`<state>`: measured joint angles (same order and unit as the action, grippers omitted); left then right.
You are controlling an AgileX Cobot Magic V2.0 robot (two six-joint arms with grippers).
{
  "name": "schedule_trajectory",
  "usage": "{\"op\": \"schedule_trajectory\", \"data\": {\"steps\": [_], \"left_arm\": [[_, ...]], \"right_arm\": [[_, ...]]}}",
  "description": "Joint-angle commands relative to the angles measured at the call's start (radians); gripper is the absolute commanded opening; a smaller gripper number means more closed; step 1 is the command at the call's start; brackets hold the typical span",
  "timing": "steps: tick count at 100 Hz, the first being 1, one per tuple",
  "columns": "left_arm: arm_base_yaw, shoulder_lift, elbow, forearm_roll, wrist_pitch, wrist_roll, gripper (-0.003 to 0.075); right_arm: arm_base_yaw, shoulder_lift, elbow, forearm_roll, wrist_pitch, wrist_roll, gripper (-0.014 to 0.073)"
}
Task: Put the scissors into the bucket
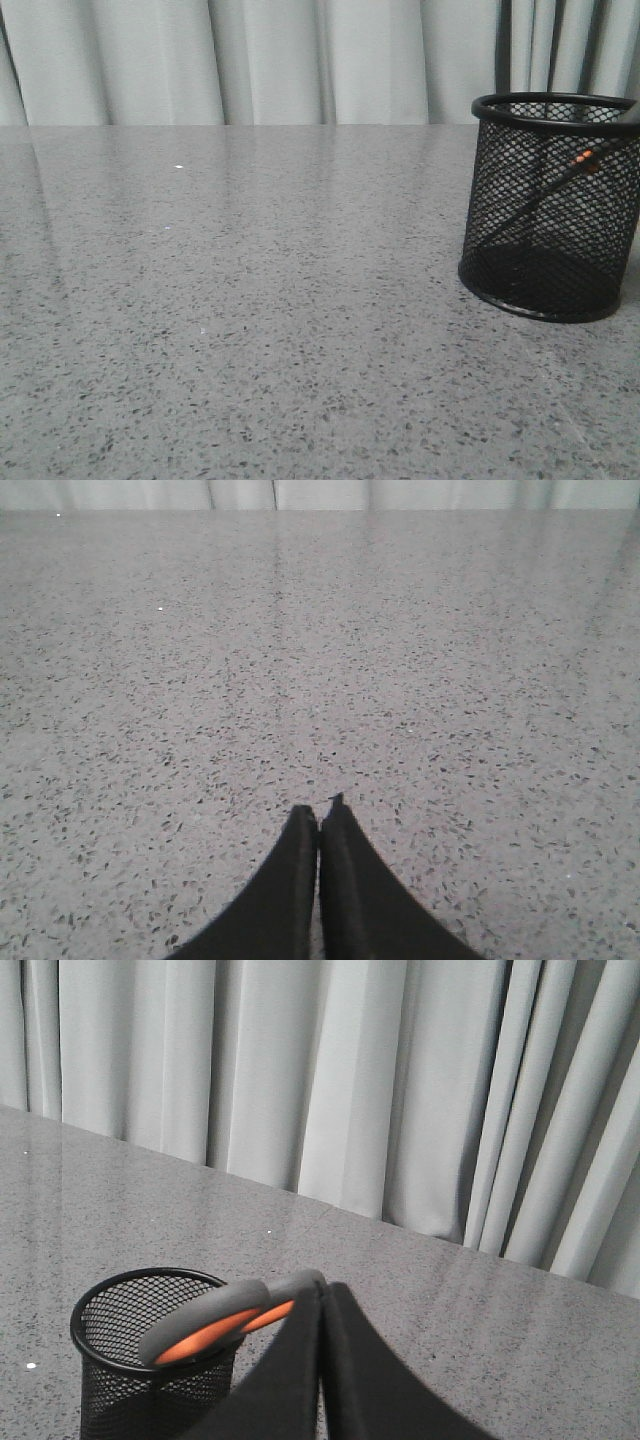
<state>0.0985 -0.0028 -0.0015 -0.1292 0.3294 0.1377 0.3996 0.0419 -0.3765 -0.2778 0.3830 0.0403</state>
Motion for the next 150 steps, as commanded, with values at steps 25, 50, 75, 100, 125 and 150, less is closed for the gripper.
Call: {"op": "schedule_trajectory", "data": {"steps": [25,50,75,100,125,150], "left_arm": [[0.002,-0.025,0.027,-0.003,-0.069,-0.012,-0.0021],[0.002,-0.025,0.027,-0.003,-0.069,-0.012,-0.0021],[0.002,-0.025,0.027,-0.003,-0.072,-0.012,-0.0021],[0.002,-0.025,0.027,-0.003,-0.072,-0.012,-0.0021],[0.002,-0.025,0.027,-0.003,-0.072,-0.012,-0.0021],[0.002,-0.025,0.027,-0.003,-0.072,-0.012,-0.0021]], "right_arm": [[-0.176,0.011,0.111,0.140,-0.131,-0.011,-0.0055],[-0.434,-0.029,0.318,0.261,-0.177,-0.019,-0.0055],[-0.447,-0.074,0.404,0.284,-0.116,-0.019,-0.0055],[-0.447,-0.074,0.404,0.286,-0.070,-0.152,-0.0055],[-0.447,-0.074,0.404,0.286,-0.076,-0.152,-0.0055],[-0.447,-0.074,0.404,0.286,-0.076,-0.152,-0.0055]]}}
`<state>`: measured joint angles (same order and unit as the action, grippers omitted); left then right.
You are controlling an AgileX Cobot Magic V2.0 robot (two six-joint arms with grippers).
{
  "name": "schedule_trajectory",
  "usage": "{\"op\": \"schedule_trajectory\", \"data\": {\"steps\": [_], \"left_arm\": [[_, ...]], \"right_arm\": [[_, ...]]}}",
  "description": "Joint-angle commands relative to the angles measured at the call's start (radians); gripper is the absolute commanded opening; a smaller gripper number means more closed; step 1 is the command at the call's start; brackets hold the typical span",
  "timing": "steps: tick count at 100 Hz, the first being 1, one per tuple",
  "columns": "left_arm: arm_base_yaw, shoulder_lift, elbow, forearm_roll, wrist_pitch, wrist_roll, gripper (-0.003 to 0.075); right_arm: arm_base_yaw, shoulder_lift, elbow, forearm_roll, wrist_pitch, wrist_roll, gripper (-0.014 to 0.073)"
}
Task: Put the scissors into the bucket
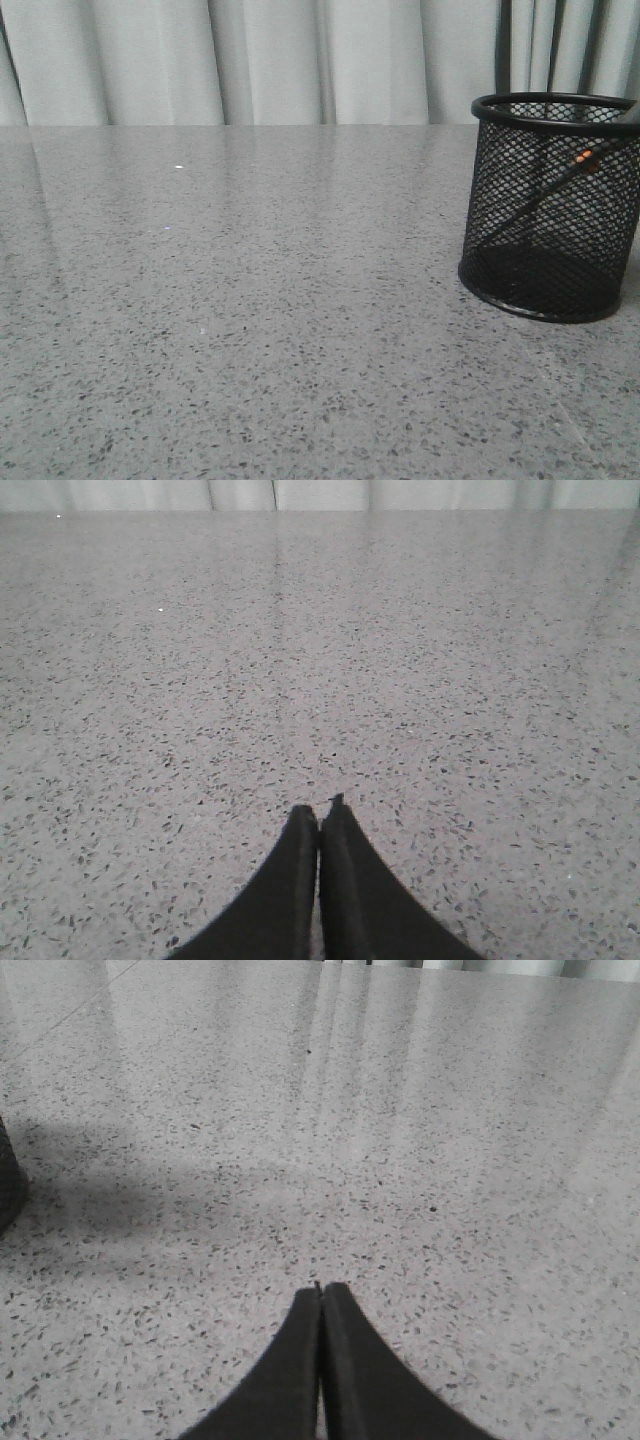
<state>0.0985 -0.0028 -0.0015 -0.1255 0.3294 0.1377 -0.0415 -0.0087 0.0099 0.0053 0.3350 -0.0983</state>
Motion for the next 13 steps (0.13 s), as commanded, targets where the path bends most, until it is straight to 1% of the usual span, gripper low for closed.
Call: {"op": "schedule_trajectory", "data": {"steps": [1,13], "left_arm": [[0.002,-0.025,0.027,-0.006,-0.072,-0.012,-0.0021],[0.002,-0.025,0.027,-0.006,-0.072,-0.012,-0.0021]], "right_arm": [[-0.006,-0.024,0.017,0.003,-0.028,-0.014,-0.0055],[-0.006,-0.024,0.017,0.003,-0.028,-0.014,-0.0055]]}}
